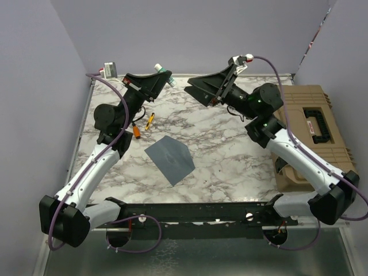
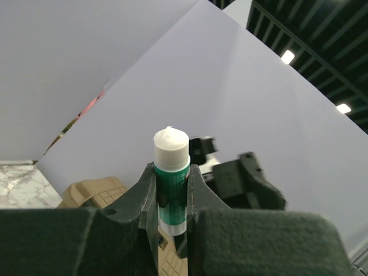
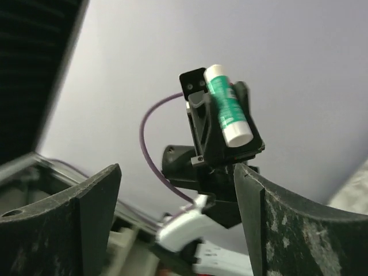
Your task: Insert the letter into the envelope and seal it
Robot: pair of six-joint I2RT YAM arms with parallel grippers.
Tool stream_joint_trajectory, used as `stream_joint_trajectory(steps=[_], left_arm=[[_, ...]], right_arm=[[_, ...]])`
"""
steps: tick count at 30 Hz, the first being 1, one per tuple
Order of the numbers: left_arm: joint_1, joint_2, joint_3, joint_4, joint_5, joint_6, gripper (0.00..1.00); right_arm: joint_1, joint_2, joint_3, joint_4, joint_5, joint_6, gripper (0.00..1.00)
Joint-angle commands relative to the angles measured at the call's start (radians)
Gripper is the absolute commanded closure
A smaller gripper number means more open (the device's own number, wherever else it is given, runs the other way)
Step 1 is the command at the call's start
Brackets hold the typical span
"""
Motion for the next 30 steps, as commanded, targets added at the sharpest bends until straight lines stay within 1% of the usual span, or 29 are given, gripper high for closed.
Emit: stream_joint_trajectory(steps=[1, 3, 4, 5, 6, 8, 11, 12, 15, 18, 21, 22, 24, 27, 28, 30], left_arm=[[0.004, -0.013, 0.0, -0.136, -0.061, -0.043, 1.0], [0.004, -0.011, 0.001, -0.14, -0.067, -0.078, 1.0], [0.004, -0.009, 0.006, -0.151, -0.067, -0.084, 1.0], [0.004, -0.008, 0.012, -0.155, -0.063, -0.084, 1.0], [0.004, -0.007, 0.021, -0.164, -0.059, -0.08, 1.0], [0.004, -0.005, 0.041, -0.193, -0.053, -0.081, 1.0], [0.004, 0.018, 0.076, -0.239, -0.008, -0.064, 1.0], [0.004, 0.024, 0.077, -0.248, 0.0, -0.062, 1.0], [0.003, 0.018, 0.066, -0.254, 0.0, -0.039, 1.0], [0.004, 0.011, 0.075, -0.276, 0.017, -0.006, 1.0], [0.003, 0.007, 0.074, -0.28, 0.025, -0.014, 1.0], [0.003, 0.007, 0.075, -0.28, 0.034, -0.023, 1.0], [0.003, 0.006, 0.078, -0.282, 0.053, -0.029, 1.0], [0.003, 0.002, 0.077, -0.282, 0.061, -0.039, 1.0], [0.003, 0.0, 0.074, -0.282, 0.061, -0.044, 1.0], [0.003, -0.007, 0.061, -0.273, 0.062, -0.081, 1.0]], right_arm=[[0.006, -0.072, 0.06, -0.257, 0.024, -0.633, 0.2], [0.008, -0.077, 0.071, -0.328, 0.041, -0.89, 0.23], [0.01, -0.077, 0.072, -0.352, 0.074, -1.001, 0.24], [0.011, -0.08, 0.057, -0.346, 0.105, -1.094, 0.27], [0.015, -0.084, 0.032, -0.321, 0.148, -1.176, 0.29], [0.02, -0.1, -0.031, -0.23, 0.174, -1.329, 0.31], [0.074, -0.125, -0.13, -0.067, 0.212, -1.568, 0.31], [0.092, -0.125, -0.156, -0.002, 0.239, -1.621, 0.31], [0.13, -0.105, -0.212, 0.143, 0.286, -1.747, 0.31], [0.176, -0.07, -0.226, 0.227, 0.291, -1.857, 0.33], [0.207, -0.028, -0.221, 0.325, 0.327, -1.903, 0.35], [0.211, -0.016, -0.214, 0.346, 0.331, -1.906, 0.33], [0.217, 0.002, -0.205, 0.366, 0.326, -1.923, 0.29], [0.221, 0.026, -0.194, 0.372, 0.316, -1.94, 0.29], [0.223, 0.034, -0.186, 0.367, 0.321, -1.946, 0.29], [0.225, 0.045, -0.176, 0.373, 0.339, -1.951, 0.35]])
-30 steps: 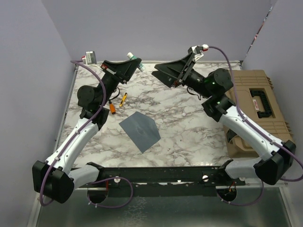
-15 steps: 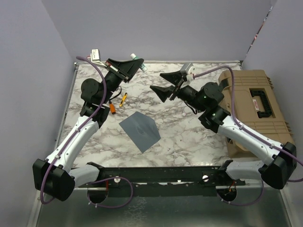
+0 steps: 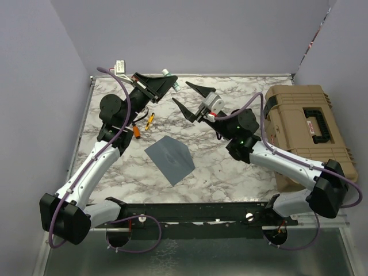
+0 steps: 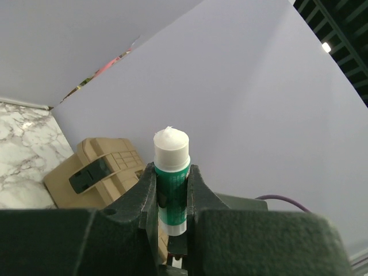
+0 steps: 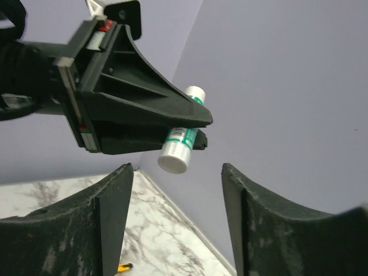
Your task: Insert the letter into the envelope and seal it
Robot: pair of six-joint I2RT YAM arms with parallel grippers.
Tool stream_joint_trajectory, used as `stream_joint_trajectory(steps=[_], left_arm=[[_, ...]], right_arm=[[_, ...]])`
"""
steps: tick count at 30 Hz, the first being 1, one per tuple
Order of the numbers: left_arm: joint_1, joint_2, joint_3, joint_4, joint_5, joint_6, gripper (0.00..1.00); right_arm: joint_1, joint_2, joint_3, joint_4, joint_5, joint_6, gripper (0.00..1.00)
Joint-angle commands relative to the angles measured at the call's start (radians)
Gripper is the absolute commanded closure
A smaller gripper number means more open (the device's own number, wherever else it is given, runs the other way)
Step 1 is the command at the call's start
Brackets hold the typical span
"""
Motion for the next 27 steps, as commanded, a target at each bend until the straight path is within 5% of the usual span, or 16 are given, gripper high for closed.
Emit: stream_joint_trajectory(steps=[1, 7, 15, 27], left_arm=[[0.003, -0.035, 0.0, 0.013, 0.032, -0.069, 1.0], [0.003, -0.057, -0.019, 0.016, 0.023, -0.105, 1.0], [0.003, -0.061, -0.022, 0.016, 0.014, -0.099, 1.0], [0.003, -0.062, -0.03, 0.016, 0.021, -0.097, 1.0]], right_arm=[[0.012, 0.031, 0.047, 0.078, 0.067, -0.061, 0.38], [0.02, 0.055, 0.064, 0.111, 0.119, -0.044, 0.51], [0.046, 0.063, 0.068, 0.099, 0.054, -0.074, 0.38], [0.071, 0.056, 0.127, 0.005, 0.102, -0.019, 0.5]])
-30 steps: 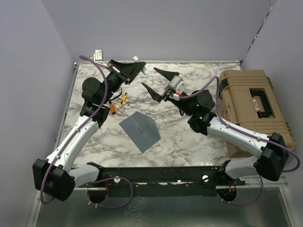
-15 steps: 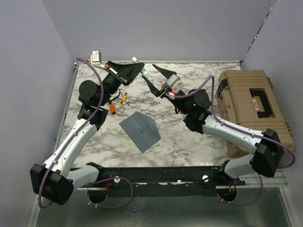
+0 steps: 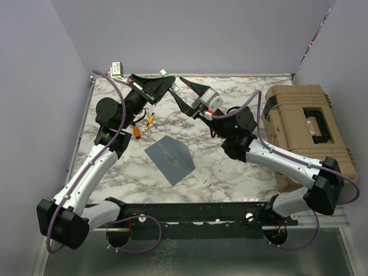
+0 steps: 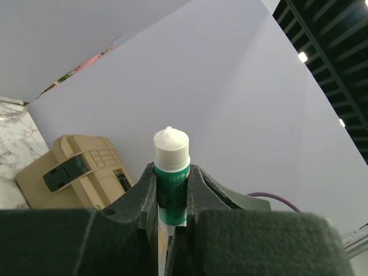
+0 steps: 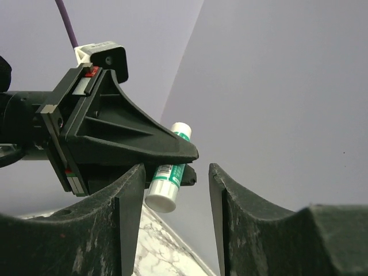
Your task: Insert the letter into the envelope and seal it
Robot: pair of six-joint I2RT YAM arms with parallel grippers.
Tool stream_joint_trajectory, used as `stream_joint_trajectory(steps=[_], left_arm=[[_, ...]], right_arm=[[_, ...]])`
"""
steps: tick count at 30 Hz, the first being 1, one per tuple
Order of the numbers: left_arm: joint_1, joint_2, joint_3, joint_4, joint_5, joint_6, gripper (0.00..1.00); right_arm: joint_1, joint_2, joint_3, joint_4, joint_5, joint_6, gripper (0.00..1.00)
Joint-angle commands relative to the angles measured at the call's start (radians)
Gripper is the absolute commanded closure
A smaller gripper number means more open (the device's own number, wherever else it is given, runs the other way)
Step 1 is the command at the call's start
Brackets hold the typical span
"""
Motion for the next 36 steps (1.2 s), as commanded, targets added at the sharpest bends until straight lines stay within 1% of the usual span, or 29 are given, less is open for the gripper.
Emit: stream_joint_trajectory(steps=[1, 3, 4, 6, 9, 11, 12, 13, 17, 18, 20, 22, 25, 28, 31, 36], left_arm=[[0.003, -0.018, -0.017, 0.012, 0.011, -0.004, 1.0], [0.003, -0.02, -0.013, 0.014, 0.011, -0.006, 1.0], [0.003, -0.021, -0.011, 0.015, 0.013, -0.003, 1.0], [0.003, -0.028, -0.008, 0.015, 0.011, 0.0, 1.0], [0.003, -0.035, -0.011, 0.017, 0.009, 0.002, 1.0], [0.002, -0.034, -0.012, 0.018, 0.012, 0.0, 1.0], [0.003, -0.035, -0.013, 0.019, 0.014, -0.002, 1.0], [0.003, -0.033, -0.014, 0.021, 0.015, -0.004, 1.0], [0.002, -0.033, -0.019, 0.027, 0.018, -0.004, 1.0], [0.003, -0.032, -0.02, 0.028, 0.019, -0.004, 1.0], [0.003, -0.032, -0.023, 0.044, 0.018, 0.002, 1.0], [0.003, -0.034, -0.028, 0.073, 0.019, 0.022, 1.0], [0.003, -0.044, -0.048, 0.143, 0.016, 0.076, 1.0], [0.003, -0.062, -0.086, 0.241, 0.011, 0.152, 1.0], [0.003, -0.084, -0.131, 0.324, 0.006, 0.236, 1.0], [0.003, -0.124, -0.206, 0.484, 0.03, 0.336, 1.0]], right_arm=[[0.009, 0.004, 0.024, -0.036, 0.03, 0.018, 0.53], [0.011, 0.006, 0.029, -0.06, 0.033, 0.023, 0.62], [0.011, 0.006, 0.026, -0.063, 0.038, 0.026, 0.63], [0.012, 0.005, 0.014, -0.058, 0.043, 0.026, 0.63], [0.011, 0.002, 0.005, -0.059, 0.054, 0.031, 0.58], [0.011, -0.001, 0.001, -0.054, 0.058, 0.034, 0.58], [0.011, 0.0, 0.001, -0.05, 0.059, 0.037, 0.62], [0.011, 0.0, 0.001, -0.049, 0.058, 0.042, 0.67], [0.011, -0.003, 0.01, -0.051, 0.088, 0.06, 0.97], [0.011, -0.003, 0.015, -0.053, 0.101, 0.078, 0.99], [0.011, -0.006, 0.028, -0.064, 0.138, 0.138, 0.99], [0.011, -0.02, 0.044, -0.094, 0.166, 0.239, 1.0], [0.009, -0.053, 0.064, -0.169, 0.186, 0.439, 0.99], [-0.001, -0.088, 0.072, -0.244, 0.198, 0.741, 0.99], [-0.038, -0.116, 0.089, -0.35, 0.19, 1.055, 1.0], [-0.078, -0.179, 0.025, -0.377, 0.183, 1.421, 1.0]])
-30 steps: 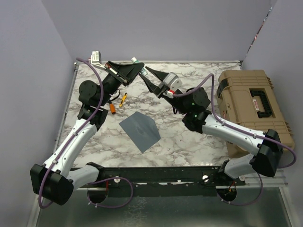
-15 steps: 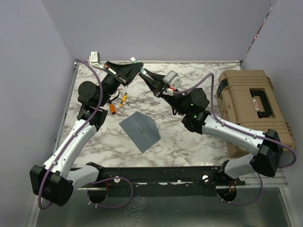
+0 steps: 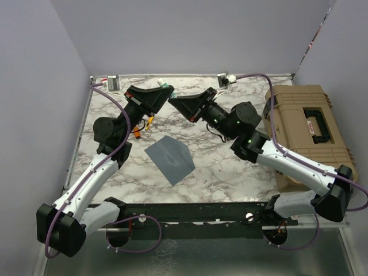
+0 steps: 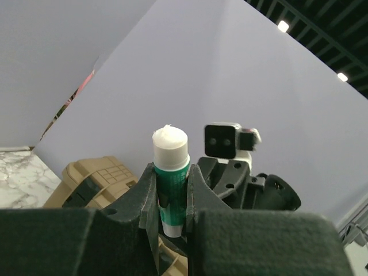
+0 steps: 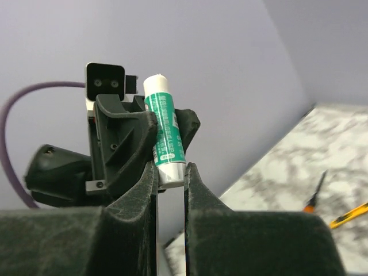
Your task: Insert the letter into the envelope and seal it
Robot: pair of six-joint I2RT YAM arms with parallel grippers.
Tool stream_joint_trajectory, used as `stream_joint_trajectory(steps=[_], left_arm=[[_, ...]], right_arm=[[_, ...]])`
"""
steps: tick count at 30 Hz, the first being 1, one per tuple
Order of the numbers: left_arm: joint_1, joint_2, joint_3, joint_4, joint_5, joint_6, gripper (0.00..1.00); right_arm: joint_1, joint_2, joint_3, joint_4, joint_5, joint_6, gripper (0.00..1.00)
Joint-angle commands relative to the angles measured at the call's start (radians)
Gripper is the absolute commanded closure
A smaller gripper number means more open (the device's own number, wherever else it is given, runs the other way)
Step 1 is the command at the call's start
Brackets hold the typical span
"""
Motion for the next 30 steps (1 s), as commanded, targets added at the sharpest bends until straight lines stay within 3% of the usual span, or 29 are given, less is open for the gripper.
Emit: stream_joint_trajectory(steps=[1, 8, 13, 14, 15, 16, 19, 23, 27, 30], left_arm=[[0.017, -0.063, -0.062, 0.244, 0.027, 0.186, 1.0], [0.016, -0.092, -0.064, 0.329, 0.058, 0.214, 1.0], [0.017, -0.098, -0.066, 0.328, 0.039, 0.19, 1.0], [0.017, -0.096, -0.066, 0.323, 0.026, 0.177, 1.0], [0.017, -0.093, -0.066, 0.306, 0.009, 0.163, 1.0], [0.017, -0.091, -0.064, 0.286, -0.01, 0.148, 1.0], [0.017, -0.083, -0.056, 0.192, -0.074, 0.094, 1.0], [0.017, -0.072, -0.041, 0.095, -0.133, 0.024, 1.0], [0.017, -0.038, 0.003, 0.03, -0.132, -0.07, 1.0], [0.018, -0.007, 0.031, 0.013, -0.105, -0.133, 1.0]], right_arm=[[-0.068, -0.101, -0.038, -0.021, 0.109, 0.504, 1.0], [-0.108, -0.122, -0.222, 0.266, 0.102, 0.981, 0.99], [-0.112, -0.082, -0.213, 0.371, 0.071, 1.004, 0.99], [-0.112, -0.078, -0.21, 0.39, 0.064, 0.957, 0.97], [-0.113, -0.08, -0.205, 0.395, 0.057, 0.901, 0.87], [-0.112, -0.085, -0.199, 0.392, 0.047, 0.819, 0.67], [-0.112, -0.118, -0.171, 0.319, 0.017, 0.46, 0.35], [-0.112, -0.12, -0.105, 0.183, -0.073, 0.021, 0.27], [-0.112, -0.083, -0.073, 0.143, -0.299, -0.423, 0.26], [-0.112, -0.065, -0.079, 0.149, -0.431, -0.665, 0.26]])
